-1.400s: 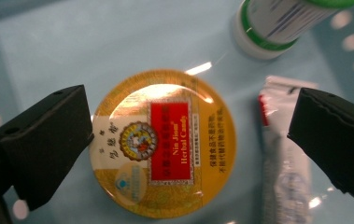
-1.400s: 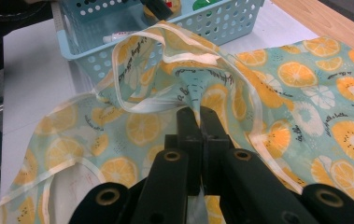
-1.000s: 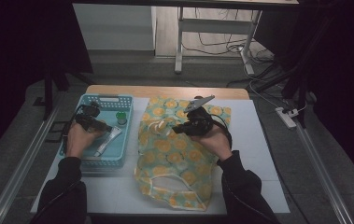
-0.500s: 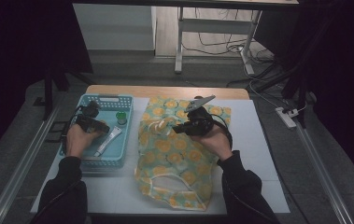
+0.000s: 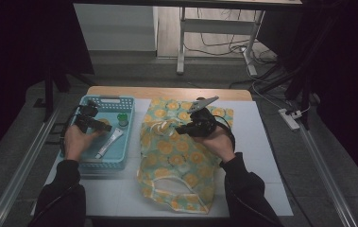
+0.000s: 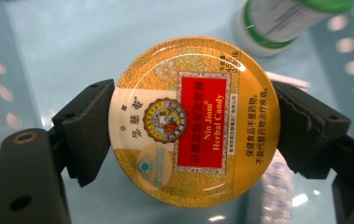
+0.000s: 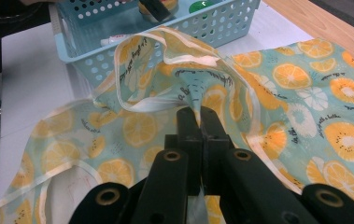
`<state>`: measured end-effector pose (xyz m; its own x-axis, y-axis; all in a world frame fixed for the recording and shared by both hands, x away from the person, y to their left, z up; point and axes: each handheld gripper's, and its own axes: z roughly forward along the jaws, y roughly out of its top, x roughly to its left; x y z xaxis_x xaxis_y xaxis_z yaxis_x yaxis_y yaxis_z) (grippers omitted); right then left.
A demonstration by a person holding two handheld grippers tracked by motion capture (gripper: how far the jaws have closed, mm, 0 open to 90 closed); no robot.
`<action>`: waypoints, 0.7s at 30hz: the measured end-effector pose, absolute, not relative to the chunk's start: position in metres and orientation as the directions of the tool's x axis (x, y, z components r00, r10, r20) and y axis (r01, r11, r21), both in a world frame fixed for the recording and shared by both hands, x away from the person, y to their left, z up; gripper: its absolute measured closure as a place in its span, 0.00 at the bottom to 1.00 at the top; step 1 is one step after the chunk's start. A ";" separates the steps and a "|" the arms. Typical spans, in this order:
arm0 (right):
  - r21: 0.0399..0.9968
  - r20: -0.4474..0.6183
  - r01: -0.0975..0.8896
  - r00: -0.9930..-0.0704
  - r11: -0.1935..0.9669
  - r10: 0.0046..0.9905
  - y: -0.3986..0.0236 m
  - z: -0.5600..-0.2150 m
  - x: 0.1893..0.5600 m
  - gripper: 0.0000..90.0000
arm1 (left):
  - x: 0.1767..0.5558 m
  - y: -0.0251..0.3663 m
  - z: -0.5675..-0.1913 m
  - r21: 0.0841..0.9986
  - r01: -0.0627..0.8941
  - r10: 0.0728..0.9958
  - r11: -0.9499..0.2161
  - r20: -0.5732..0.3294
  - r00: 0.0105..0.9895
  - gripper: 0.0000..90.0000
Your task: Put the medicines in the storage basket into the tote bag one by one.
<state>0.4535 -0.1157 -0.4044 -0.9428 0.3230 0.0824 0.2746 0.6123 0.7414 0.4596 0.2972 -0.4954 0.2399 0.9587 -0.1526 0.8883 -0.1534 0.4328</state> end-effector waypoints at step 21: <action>0.745 0.079 0.278 -0.939 0.607 0.333 -0.116 -0.404 0.453 1.00 | 0.418 0.267 -0.452 0.565 0.773 0.879 -0.289 -0.164 0.449 0.23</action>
